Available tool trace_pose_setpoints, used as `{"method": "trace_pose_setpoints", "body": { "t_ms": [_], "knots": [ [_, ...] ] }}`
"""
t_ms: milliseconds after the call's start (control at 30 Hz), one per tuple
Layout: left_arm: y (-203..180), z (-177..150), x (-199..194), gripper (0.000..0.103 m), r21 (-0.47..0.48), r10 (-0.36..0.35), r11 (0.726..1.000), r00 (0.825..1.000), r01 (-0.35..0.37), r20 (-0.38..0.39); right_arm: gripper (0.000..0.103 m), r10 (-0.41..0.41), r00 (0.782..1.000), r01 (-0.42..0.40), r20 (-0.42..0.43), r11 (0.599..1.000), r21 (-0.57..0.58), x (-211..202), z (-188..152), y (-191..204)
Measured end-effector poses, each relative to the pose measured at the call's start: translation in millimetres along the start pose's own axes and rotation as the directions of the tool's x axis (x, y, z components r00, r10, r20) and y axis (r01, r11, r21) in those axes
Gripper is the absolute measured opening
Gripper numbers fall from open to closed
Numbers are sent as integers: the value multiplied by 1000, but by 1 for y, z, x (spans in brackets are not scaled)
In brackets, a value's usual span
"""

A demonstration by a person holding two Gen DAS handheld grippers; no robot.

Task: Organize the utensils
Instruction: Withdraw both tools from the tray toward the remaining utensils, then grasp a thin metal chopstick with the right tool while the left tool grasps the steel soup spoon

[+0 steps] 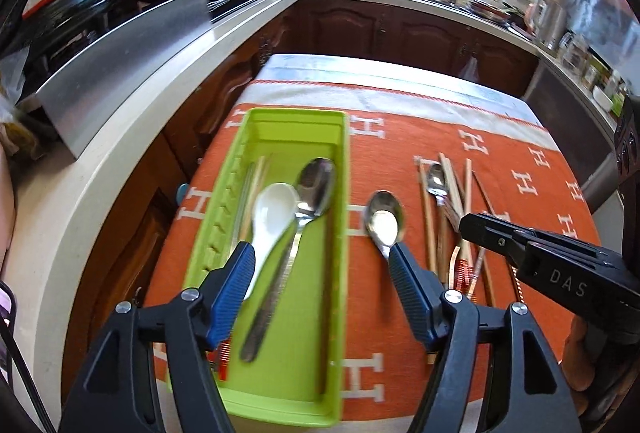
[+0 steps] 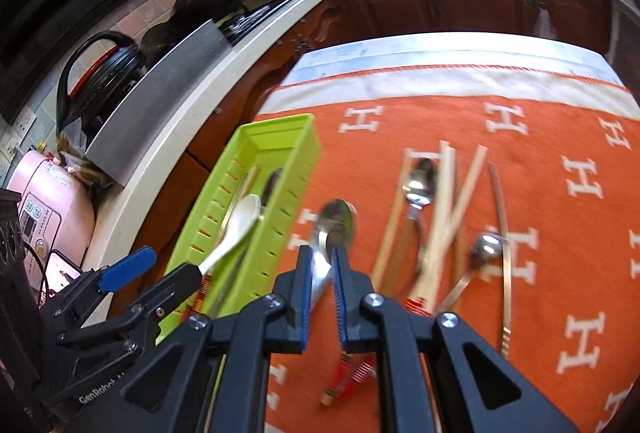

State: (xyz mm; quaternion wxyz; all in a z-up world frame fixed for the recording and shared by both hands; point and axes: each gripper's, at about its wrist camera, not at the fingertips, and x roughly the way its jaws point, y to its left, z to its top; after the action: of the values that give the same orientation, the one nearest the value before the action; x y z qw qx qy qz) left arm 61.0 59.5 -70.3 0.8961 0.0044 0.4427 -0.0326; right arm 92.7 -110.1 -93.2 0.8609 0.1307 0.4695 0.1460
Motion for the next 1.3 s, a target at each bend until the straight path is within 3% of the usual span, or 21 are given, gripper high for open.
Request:
{"method": "trace_pose_setpoints", "body": {
  "t_ms": [433,933,1133,1300],
  "knots": [
    [-42,-15,8,72,70,-16,997,999,19,-37,10,-41,999,42,-6,996,73,-14,-18,-48],
    [-27,-12,24,72,9,-24,1000,997,24,-70,10,-37,997,45,-73,991,124,5,-23,-83],
    [-30,-10,25,72,8,-55,998,997,55,-63,10,-134,989,140,-62,984,113,8,-19,-96],
    [-39,-7,32,72,4,-105,994,991,106,-83,10,-225,972,226,-67,974,14,15,-20,-95]
  ]
}}
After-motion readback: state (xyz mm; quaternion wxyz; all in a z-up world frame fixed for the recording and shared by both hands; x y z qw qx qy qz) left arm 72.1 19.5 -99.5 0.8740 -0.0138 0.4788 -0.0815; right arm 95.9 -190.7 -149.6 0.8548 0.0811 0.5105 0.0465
